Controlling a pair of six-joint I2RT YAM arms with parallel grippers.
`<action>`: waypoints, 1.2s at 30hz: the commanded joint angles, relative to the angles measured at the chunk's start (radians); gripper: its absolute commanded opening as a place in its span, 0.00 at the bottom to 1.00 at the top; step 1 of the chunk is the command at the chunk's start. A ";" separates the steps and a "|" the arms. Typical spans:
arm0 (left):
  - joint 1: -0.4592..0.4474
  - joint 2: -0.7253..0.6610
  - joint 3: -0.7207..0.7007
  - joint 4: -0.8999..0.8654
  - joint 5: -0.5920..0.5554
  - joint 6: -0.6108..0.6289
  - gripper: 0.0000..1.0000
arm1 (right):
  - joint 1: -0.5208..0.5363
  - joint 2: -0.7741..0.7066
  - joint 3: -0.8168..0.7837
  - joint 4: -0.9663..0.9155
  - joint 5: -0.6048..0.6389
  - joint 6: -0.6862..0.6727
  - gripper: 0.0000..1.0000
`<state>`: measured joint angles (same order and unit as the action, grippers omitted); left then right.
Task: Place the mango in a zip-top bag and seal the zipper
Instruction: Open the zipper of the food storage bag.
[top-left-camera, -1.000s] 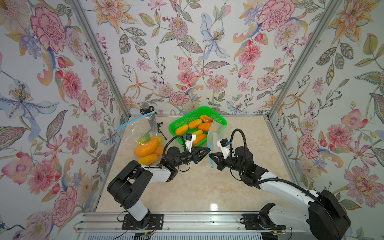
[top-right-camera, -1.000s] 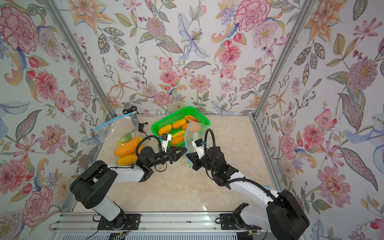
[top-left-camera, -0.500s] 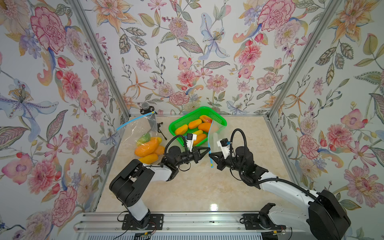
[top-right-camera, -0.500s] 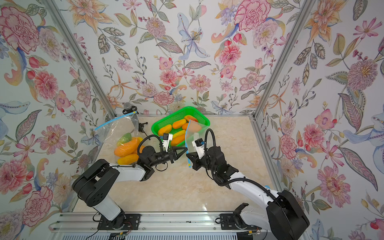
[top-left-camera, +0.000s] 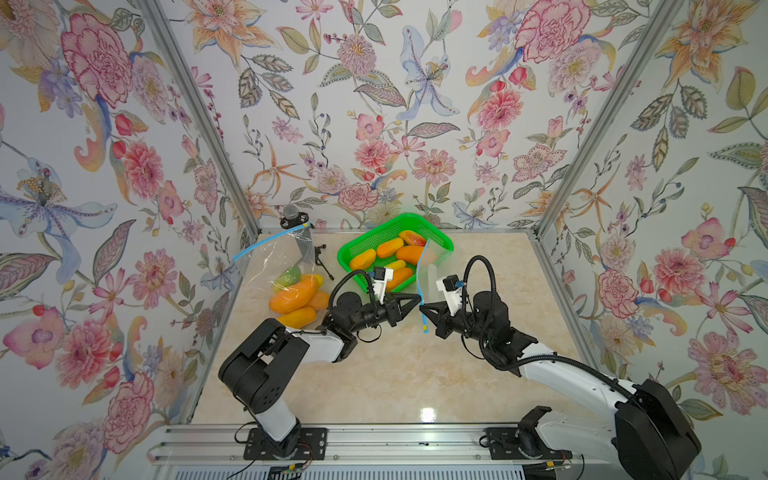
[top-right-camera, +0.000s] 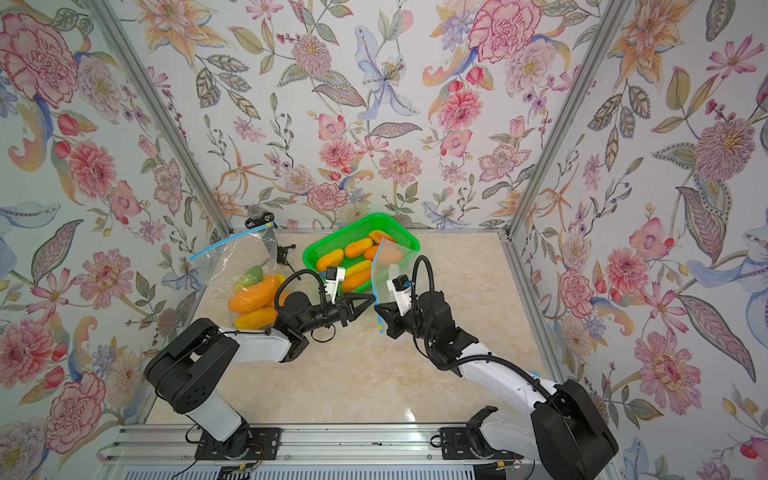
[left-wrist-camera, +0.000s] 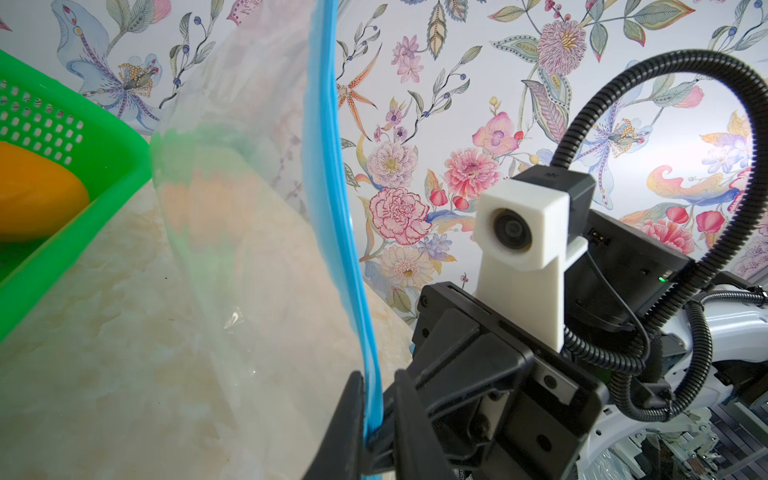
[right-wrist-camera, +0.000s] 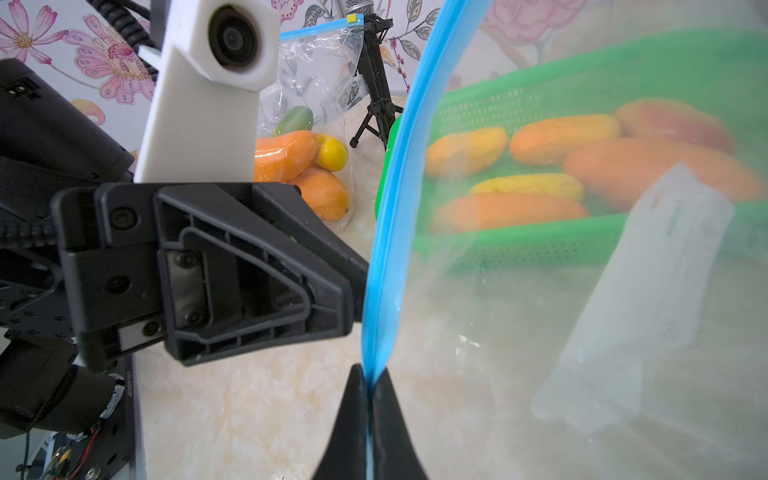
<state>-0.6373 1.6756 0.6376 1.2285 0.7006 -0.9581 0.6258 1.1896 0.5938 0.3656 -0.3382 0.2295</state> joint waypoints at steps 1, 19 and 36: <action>-0.009 0.019 0.016 0.050 0.014 -0.005 0.12 | 0.000 0.006 0.012 0.039 -0.019 0.014 0.00; -0.006 -0.023 -0.007 0.024 0.000 0.005 0.16 | -0.005 -0.013 0.005 0.047 -0.021 0.025 0.00; -0.007 -0.016 -0.032 0.083 0.008 -0.008 0.06 | -0.005 -0.002 0.002 0.071 -0.033 0.040 0.00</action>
<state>-0.6373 1.6707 0.6189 1.2556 0.7029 -0.9592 0.6258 1.1893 0.5938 0.3908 -0.3569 0.2520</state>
